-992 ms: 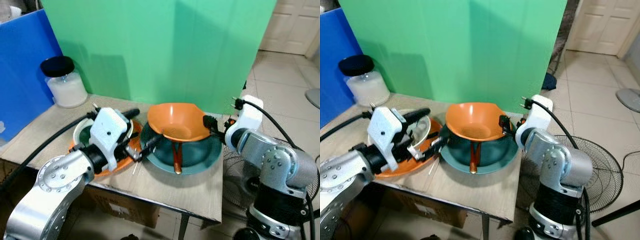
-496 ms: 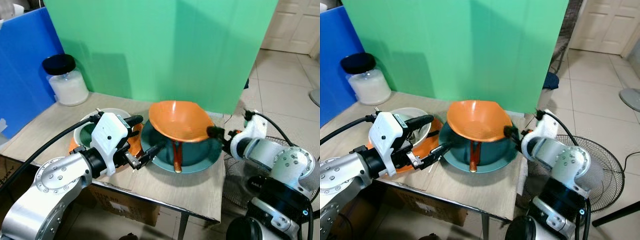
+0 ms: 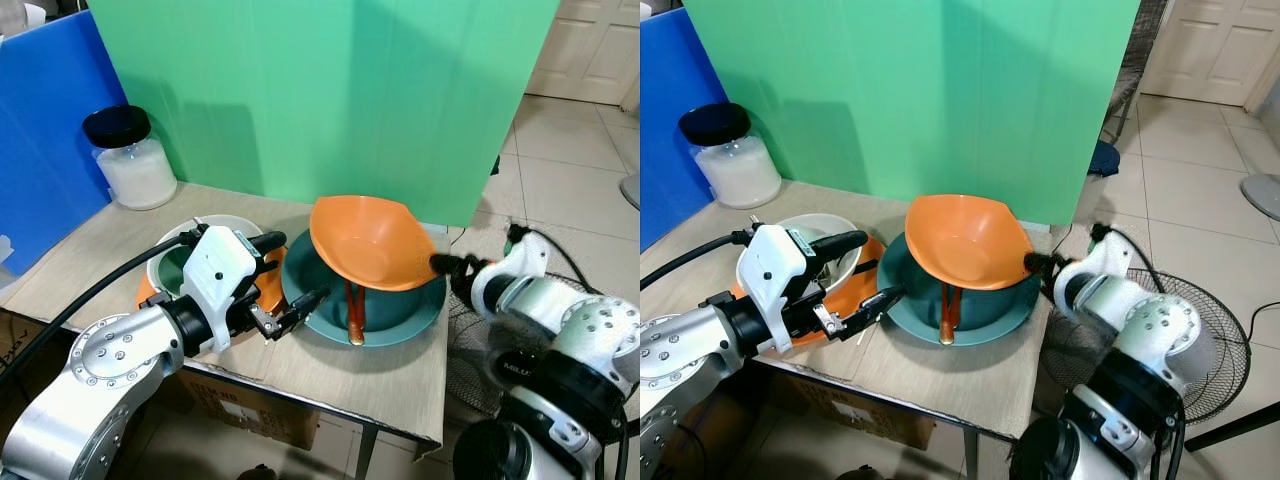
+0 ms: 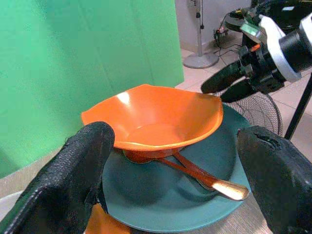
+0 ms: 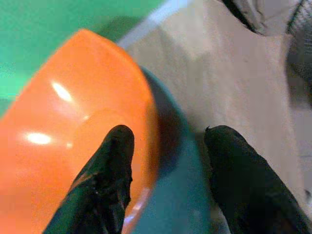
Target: Setting the table
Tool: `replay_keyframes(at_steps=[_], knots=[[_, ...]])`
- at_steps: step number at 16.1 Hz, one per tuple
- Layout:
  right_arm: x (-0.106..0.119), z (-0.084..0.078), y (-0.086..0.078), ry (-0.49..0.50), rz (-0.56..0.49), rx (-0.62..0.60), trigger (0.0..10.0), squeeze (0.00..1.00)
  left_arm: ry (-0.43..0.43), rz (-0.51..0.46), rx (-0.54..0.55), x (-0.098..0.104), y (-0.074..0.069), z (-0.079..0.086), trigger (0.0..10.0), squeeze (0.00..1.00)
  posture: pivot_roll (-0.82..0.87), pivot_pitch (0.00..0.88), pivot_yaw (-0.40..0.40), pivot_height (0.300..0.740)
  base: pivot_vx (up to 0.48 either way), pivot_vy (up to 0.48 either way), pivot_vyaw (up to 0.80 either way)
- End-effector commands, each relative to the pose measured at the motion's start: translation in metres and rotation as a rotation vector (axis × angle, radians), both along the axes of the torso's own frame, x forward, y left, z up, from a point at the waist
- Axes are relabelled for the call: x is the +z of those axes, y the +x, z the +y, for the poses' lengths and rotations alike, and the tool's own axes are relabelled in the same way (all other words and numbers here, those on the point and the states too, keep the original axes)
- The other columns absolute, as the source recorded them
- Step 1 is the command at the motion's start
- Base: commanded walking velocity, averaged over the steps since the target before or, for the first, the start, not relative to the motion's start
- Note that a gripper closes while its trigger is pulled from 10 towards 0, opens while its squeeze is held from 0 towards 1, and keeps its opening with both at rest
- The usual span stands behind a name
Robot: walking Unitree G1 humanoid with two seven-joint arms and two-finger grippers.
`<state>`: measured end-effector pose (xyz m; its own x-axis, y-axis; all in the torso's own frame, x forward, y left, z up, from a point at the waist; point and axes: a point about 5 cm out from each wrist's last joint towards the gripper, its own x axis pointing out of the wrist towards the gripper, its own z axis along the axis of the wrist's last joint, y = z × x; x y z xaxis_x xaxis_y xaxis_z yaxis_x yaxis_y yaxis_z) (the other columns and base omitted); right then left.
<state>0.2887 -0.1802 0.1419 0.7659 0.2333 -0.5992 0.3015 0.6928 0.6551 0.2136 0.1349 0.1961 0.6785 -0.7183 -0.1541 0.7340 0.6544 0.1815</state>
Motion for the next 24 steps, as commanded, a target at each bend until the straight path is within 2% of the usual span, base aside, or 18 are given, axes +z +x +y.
replay_keyframes(at_steps=[1,3,4,5,8,9,10,11,12,13,19,20,21,22,23,24], knots=[[0.022,0.065,0.012,0.176,-0.087,0.147,0.0,0.0,0.009,0.005,-0.006,0.0,-0.002,0.0,10.0,0.0,0.15,0.0,0.016,0.74,0.0,0.0,0.0],[0.024,0.068,0.01,0.178,-0.092,0.182,0.0,0.0,0.009,0.001,-0.003,0.0,-0.003,-0.001,10.0,0.0,0.15,0.0,0.012,0.74,0.0,0.0,0.0],[0.025,0.068,0.009,0.173,-0.096,0.191,1.3,0.0,0.009,0.001,-0.002,0.0,-0.003,-0.001,10.0,0.0,0.15,0.0,0.01,0.74,0.0,0.0,0.0],[0.026,0.068,0.008,0.152,-0.103,0.22,10.0,0.0,0.008,0.001,-0.001,0.0,-0.003,-0.001,10.0,0.0,0.15,0.0,0.009,0.74,0.0,0.0,0.0],[0.025,0.073,0.005,0.152,-0.112,0.281,10.0,0.0,0.01,0.003,-0.003,-0.001,-0.004,-0.001,10.0,0.0,0.15,0.0,0.006,0.74,0.0,0.0,0.0],[0.026,0.076,0.004,0.178,-0.121,0.298,10.0,0.78,0.009,0.004,-0.003,-0.001,-0.004,-0.001,10.0,0.0,0.16,0.0,0.004,0.74,0.0,0.0,0.0],[0.025,0.079,0.003,0.195,-0.121,0.305,10.0,0.93,0.009,0.006,-0.004,-0.002,-0.004,-0.001,10.0,0.0,0.16,0.0,0.003,0.74,0.0,0.0,0.0],[0.024,0.081,0.003,0.201,-0.113,0.308,10.0,0.88,0.01,0.008,-0.003,-0.002,-0.005,-0.001,10.0,0.0,0.16,0.0,0.002,0.74,0.0,0.0,0.0],[0.023,0.081,0.003,0.203,-0.109,0.309,10.0,0.88,0.011,0.01,-0.003,-0.002,-0.005,-0.001,10.0,0.0,0.16,0.0,0.002,0.74,0.0,0.0,0.0],[0.02,0.084,0.004,0.212,-0.098,0.31,10.0,0.0,0.013,0.012,-0.001,-0.003,-0.005,-0.001,10.0,0.0,0.16,0.0,0.002,0.74,0.0,0.0,0.0],[0.008,0.1,0.01,0.289,-0.056,0.279,10.0,0.0,0.022,0.013,0.003,-0.003,-0.006,0.001,10.0,0.0,0.17,0.0,0.002,0.74,0.0,0.0,0.0],[0.007,0.103,0.011,0.303,-0.05,0.275,9.1,0.0,0.024,0.014,0.004,-0.004,-0.006,0.001,10.0,0.0,0.17,0.0,0.001,0.74,0.0,0.0,0.0],[0.006,0.107,0.011,0.306,-0.039,0.277,3.3,0.0,0.026,0.015,0.006,-0.004,-0.006,0.001,10.0,0.0,0.17,0.0,-0.001,0.74,0.0,0.0,0.0],[0.005,0.107,0.012,0.305,-0.037,0.276,1.3,0.0,0.027,0.015,0.007,-0.004,-0.006,0.002,10.0,0.0,0.17,0.0,-0.001,0.74,0.0,0.0,0.0],[0.005,0.108,0.012,0.307,-0.036,0.273,0.0,0.0,0.028,0.016,0.008,-0.004,-0.006,0.002,10.0,0.0,0.17,0.0,-0.001,0.74,0.0,0.0,0.0],[0.004,0.108,0.013,0.31,-0.035,0.269,0.0,0.0,0.029,0.017,0.008,-0.004,-0.006,0.002,10.0,0.0,0.17,0.0,-0.001,0.74,0.0,0.0,0.0]])
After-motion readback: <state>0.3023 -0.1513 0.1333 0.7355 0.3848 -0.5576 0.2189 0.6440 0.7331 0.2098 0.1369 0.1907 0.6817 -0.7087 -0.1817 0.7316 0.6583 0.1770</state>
